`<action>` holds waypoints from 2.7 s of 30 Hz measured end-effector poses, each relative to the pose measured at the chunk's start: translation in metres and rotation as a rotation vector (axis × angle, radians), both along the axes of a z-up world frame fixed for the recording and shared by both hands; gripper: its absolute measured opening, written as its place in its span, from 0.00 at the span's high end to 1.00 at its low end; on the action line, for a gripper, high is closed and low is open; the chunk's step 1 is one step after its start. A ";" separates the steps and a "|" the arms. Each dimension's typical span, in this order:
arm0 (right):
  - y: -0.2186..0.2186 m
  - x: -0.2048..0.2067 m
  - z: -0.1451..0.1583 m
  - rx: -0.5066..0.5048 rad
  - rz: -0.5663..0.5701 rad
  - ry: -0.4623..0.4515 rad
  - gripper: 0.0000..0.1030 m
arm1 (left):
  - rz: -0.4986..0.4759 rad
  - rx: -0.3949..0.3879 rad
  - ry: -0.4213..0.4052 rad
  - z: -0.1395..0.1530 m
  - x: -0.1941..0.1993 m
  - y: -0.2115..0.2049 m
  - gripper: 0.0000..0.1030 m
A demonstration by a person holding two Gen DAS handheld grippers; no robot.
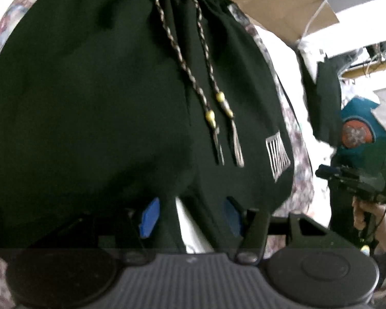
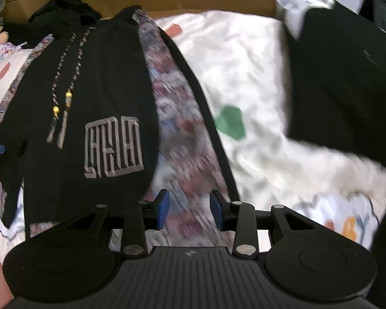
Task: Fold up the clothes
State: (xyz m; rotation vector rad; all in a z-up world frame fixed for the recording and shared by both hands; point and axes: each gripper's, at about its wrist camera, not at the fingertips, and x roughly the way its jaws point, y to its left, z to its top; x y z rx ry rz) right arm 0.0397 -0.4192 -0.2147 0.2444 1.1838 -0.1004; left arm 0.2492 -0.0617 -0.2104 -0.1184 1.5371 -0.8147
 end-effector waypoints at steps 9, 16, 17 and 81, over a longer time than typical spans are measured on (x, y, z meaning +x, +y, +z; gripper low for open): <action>0.021 0.056 -0.017 0.110 0.056 0.015 0.62 | 0.069 -0.018 0.037 -0.023 0.032 -0.013 0.43; 0.035 0.097 -0.032 0.197 0.066 0.024 0.62 | 0.093 0.012 0.042 -0.038 0.042 -0.014 0.43; 0.037 0.101 -0.034 0.214 0.057 0.023 0.62 | 0.102 0.012 0.043 -0.040 0.043 -0.012 0.43; 0.303 0.013 -0.057 0.362 -0.026 0.133 0.61 | 0.531 0.104 -0.235 -0.013 -0.068 0.326 0.38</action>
